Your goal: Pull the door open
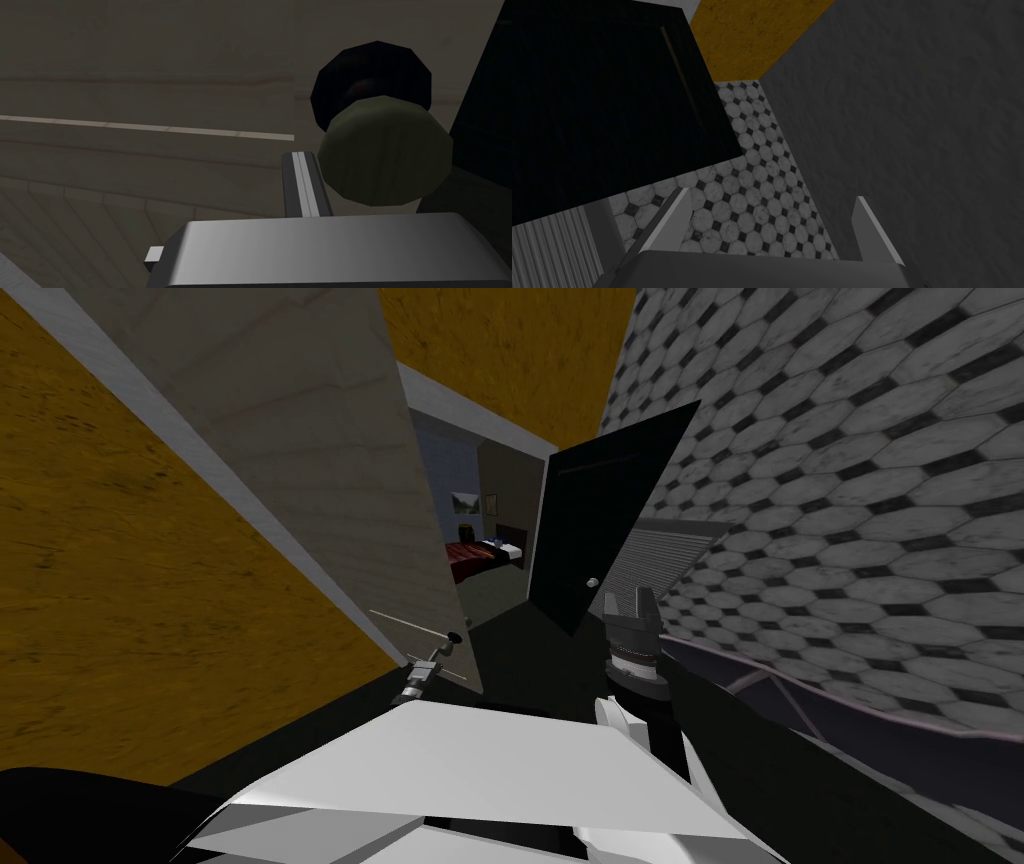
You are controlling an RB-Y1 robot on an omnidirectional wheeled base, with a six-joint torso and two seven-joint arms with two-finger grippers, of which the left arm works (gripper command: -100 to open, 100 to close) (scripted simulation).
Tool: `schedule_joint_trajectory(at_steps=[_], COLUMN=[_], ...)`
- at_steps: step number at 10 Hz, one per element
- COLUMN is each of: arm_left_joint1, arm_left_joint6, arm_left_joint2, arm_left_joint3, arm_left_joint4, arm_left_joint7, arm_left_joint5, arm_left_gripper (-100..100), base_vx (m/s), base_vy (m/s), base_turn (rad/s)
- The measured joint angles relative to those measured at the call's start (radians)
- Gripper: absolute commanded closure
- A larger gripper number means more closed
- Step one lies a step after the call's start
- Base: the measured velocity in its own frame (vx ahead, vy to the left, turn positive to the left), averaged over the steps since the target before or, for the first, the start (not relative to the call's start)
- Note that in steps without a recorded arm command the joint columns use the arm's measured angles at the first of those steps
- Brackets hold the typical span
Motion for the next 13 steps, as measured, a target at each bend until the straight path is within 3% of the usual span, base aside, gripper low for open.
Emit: schedule_joint_trajectory(at_steps=[2,3,4,6,9,11,13], arm_left_joint1=[-0.003,0.007,0.031,0.028,0.015,0.031,0.027], arm_left_joint6=[-0.006,0.012,0.041,0.025,-0.005,0.0,-0.008], arm_left_joint2=[0.003,0.009,0.017,0.035,0.04,0.046,0.049], arm_left_joint3=[-0.001,0.003,0.012,0.014,-0.007,-0.011,-0.016], arm_left_joint4=[0.011,-0.014,-0.068,-0.053,-0.007,-0.027,-0.019], arm_left_joint7=[0.01,0.002,-0.016,-0.004,0.022,0.021,0.026], arm_left_joint5=[0.0,0.005,0.011,0.015,0.009,0.01,0.008], arm_left_gripper=[-100,-100,-100,-100,-100,-100,-100], base_vx=[-0.004,-0.013,-0.148,-0.177,-0.133,-0.037,-0.057], base_vy=[-0.001,-0.001,0.042,0.09,0.057,0.018,0.042], base_turn=[0.005,0.0,-0.19,-0.13,-0.085,-0.018,-0.068])
